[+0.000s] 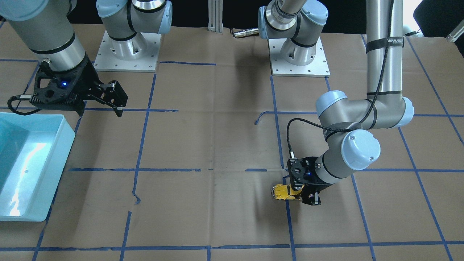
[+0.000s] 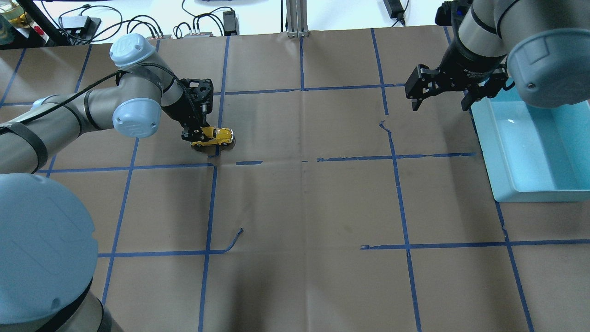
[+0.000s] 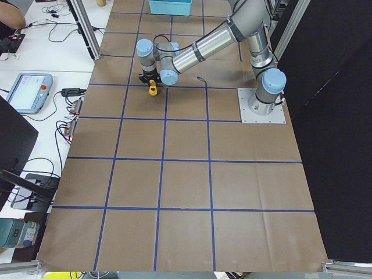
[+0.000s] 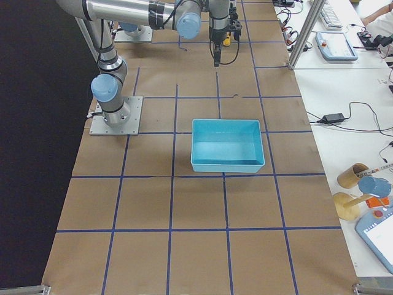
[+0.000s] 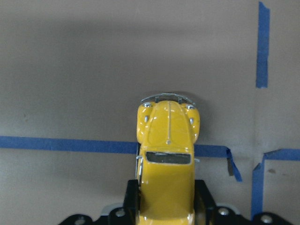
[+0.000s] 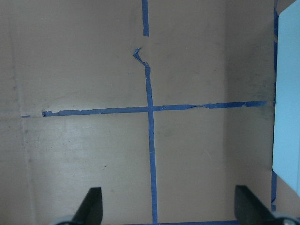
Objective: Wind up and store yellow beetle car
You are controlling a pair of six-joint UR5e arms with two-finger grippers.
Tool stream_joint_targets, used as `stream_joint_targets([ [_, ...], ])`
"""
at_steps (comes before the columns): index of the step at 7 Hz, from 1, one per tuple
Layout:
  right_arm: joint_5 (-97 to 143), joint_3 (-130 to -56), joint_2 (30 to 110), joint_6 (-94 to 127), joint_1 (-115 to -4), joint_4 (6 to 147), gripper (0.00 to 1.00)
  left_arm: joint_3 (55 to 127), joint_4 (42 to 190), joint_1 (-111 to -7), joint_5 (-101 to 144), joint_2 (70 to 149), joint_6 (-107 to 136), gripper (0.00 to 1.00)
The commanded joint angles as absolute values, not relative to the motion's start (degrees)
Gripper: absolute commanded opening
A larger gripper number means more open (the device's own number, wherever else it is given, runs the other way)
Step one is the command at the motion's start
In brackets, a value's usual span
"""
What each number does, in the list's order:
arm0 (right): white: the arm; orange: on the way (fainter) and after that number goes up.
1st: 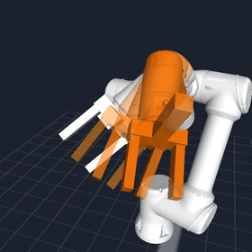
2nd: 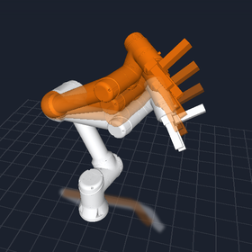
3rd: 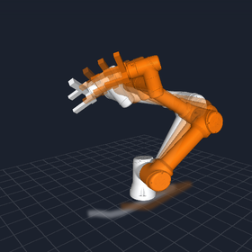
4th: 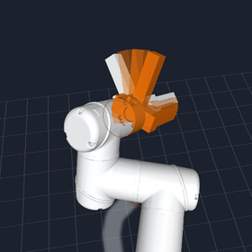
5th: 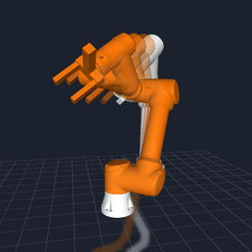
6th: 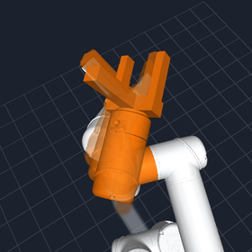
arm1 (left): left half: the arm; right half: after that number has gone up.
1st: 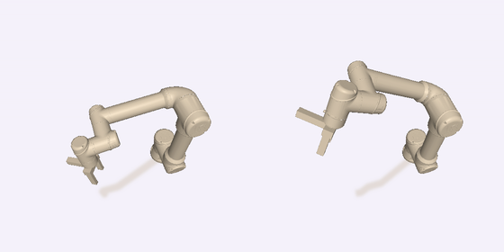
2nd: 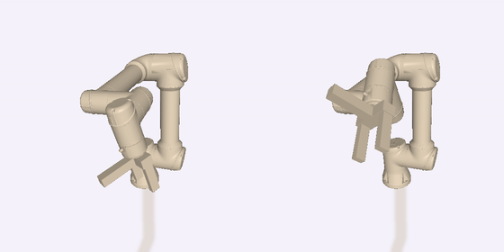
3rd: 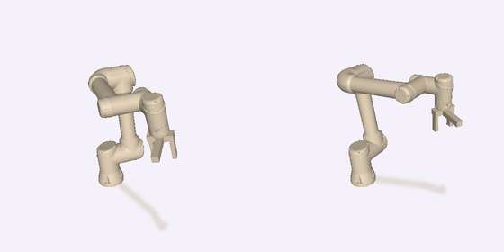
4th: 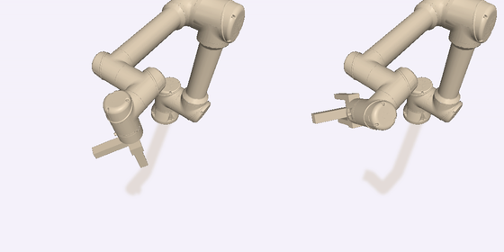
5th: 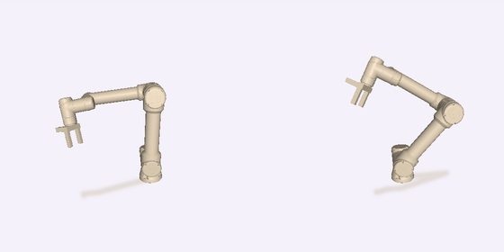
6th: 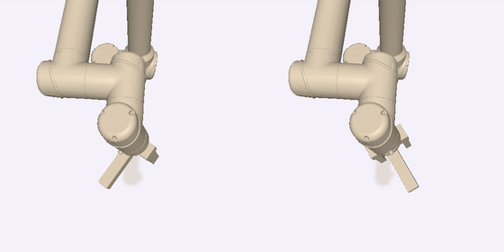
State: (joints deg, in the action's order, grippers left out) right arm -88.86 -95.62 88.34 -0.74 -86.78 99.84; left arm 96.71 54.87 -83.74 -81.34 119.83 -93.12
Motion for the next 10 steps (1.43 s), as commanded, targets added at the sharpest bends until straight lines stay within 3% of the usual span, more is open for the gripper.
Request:
stream_joint_targets([
  [1, -88.9, -95.6, 88.3, -0.7, -86.7, 99.8, 1.0, 96.8, 54.3, -82.7, -83.8, 120.2, -93.3, 0.0],
  [10, -88.8, -95.6, 88.4, -0.7, -86.7, 99.9, 1.0, 96.9, 53.8, -80.0, -84.2, 120.4, -95.4, 0.0],
])
